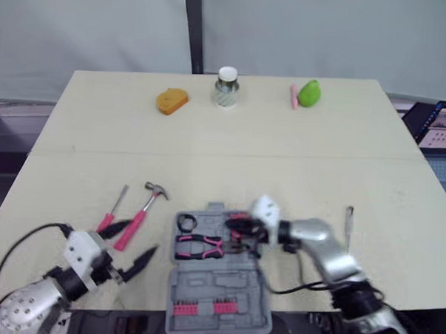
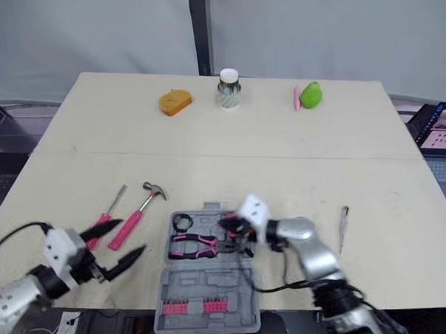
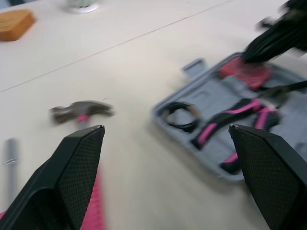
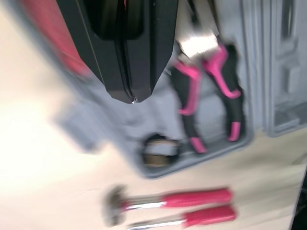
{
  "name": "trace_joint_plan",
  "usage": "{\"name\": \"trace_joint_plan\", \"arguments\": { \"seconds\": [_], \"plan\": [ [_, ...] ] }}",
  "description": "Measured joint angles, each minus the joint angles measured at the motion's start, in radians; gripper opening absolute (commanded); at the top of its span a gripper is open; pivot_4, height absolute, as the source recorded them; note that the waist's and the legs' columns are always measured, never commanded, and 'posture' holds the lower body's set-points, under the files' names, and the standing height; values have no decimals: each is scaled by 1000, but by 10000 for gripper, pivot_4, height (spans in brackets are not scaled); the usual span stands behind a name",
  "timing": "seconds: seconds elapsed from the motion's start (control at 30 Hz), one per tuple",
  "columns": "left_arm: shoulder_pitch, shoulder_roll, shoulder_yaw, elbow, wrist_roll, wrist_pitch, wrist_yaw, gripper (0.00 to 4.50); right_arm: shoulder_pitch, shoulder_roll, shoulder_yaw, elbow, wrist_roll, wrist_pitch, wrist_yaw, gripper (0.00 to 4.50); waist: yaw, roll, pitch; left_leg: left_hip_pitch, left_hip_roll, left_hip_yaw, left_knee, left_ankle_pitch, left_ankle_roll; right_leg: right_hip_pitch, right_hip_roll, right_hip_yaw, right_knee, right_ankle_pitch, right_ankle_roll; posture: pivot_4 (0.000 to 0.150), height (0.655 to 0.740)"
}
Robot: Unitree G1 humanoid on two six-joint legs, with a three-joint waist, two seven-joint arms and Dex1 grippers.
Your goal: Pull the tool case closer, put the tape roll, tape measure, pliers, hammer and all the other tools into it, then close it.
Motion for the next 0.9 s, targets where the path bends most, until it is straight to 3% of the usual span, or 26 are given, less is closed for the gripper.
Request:
{"name": "trace_joint_plan", "arguments": {
  "seconds": [0.07,0.17,0.27,0.37,0.4,0.63,0.9],
  "plan": [
    [-37,29,53,67,-11,27,8,45000,47,-86,-118,-19,71,57,23,592,4,-1,0,0,1,0,-1,0,0,0,1,-1,-1,0,0,1500,7400],
    [-105,95,126,218,-25,70,8,45000,169,-206,-290,31,146,113,62,8752,6,-3,2,0,1,1,-1,0,0,0,1,0,-1,0,0,1500,7400],
    [-144,134,177,354,-22,69,1,45000,252,-275,-424,139,160,110,71,23032,3,-4,3,1,1,3,-1,0,0,0,1,1,-1,0,0,1500,7400],
    [-164,173,206,490,-9,36,-27,45000,301,-340,-532,316,154,62,79,40481,0,-4,3,1,1,6,-2,0,0,-1,1,2,-1,0,0,1500,7400],
    [-164,183,216,523,-3,26,-31,45000,309,-354,-557,358,150,46,79,44179,-2,-5,3,2,2,6,-2,0,0,-1,1,2,-2,0,0,1500,7400],
    [-204,239,228,750,33,-60,-68,45000,311,-377,-616,646,99,-119,80,44673,-10,-7,5,3,2,8,-2,0,0,-1,1,3,-1,0,0,1500,7400],
    [-235,247,224,775,37,-85,-76,45000,291,-377,-611,684,86,-184,80,44673,-21,-6,6,3,3,7,-2,0,0,-1,1,3,-1,0,0,1500,7400]
  ]
}}
